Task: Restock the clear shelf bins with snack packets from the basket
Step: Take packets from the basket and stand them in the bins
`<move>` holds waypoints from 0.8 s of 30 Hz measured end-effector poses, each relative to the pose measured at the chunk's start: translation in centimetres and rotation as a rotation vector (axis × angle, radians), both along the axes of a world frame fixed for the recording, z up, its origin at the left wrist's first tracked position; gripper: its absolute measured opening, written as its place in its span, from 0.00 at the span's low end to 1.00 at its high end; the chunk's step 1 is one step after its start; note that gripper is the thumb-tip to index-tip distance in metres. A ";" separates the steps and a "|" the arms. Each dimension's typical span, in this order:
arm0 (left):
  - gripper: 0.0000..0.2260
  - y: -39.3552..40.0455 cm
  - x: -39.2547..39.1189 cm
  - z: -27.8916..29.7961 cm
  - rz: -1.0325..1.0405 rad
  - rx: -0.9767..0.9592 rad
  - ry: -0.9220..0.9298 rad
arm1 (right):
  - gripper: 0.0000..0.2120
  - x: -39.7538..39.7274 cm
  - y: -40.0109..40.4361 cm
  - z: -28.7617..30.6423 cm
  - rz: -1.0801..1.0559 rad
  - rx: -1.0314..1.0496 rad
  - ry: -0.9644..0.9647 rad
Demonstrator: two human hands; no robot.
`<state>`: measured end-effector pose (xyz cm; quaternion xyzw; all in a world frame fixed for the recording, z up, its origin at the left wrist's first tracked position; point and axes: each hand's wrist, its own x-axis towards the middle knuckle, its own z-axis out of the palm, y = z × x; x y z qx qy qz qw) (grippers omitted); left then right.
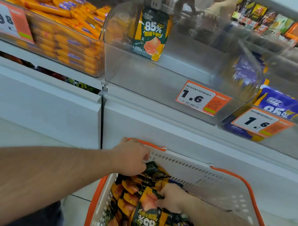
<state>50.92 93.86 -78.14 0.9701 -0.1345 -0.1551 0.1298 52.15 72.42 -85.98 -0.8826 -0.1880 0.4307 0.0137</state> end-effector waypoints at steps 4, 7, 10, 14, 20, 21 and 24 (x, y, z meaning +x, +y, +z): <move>0.12 0.0 0.1 0.1 -0.001 0.009 0.020 | 0.24 0.9 0.2 1.5 -0.020 0.025 -0.025; 0.11 0.1 0.1 0.0 0.017 0.006 0.064 | 0.18 1.5 1.1 3.3 -0.076 0.102 -0.025; 0.12 0.4 -0.1 -0.1 0.069 -0.018 0.128 | 0.09 2.5 2.2 5.0 -0.111 0.212 -0.068; 0.30 1.0 -0.6 -0.7 0.278 -0.123 0.212 | 0.08 3.8 3.3 6.8 -0.209 0.367 -0.035; 0.25 1.9 -0.7 0.3 0.647 -0.492 0.157 | 0.11 3.2 3.0 7.6 -0.843 0.808 0.451; 0.23 2.0 -0.7 0.4 0.708 -0.596 0.176 | 0.12 3.0 3.0 7.8 -0.913 0.856 0.498; 0.16 2.0 -0.9 0.6 0.836 -0.894 0.201 | 0.12 2.4 3.0 8.2 -1.066 0.958 0.577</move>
